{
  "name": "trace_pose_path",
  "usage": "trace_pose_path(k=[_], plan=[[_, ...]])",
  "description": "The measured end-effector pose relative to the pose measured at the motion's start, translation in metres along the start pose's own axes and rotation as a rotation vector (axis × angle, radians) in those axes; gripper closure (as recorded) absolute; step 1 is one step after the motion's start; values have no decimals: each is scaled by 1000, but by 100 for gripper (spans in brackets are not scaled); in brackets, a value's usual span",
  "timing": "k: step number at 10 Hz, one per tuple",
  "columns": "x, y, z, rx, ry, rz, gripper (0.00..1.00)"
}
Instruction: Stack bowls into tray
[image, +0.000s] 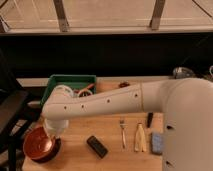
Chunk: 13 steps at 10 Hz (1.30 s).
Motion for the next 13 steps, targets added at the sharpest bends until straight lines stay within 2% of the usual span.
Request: trace_pose_path(k=[1,4,6,11,13], plan=[[0,2,1,5,3,9,34],[0,7,15,33,-12,31,34],[-1,8,18,34,-15,31,34],[-1,11,-20,-46,69,46,34],[1,21,-34,-77,97,57,34]])
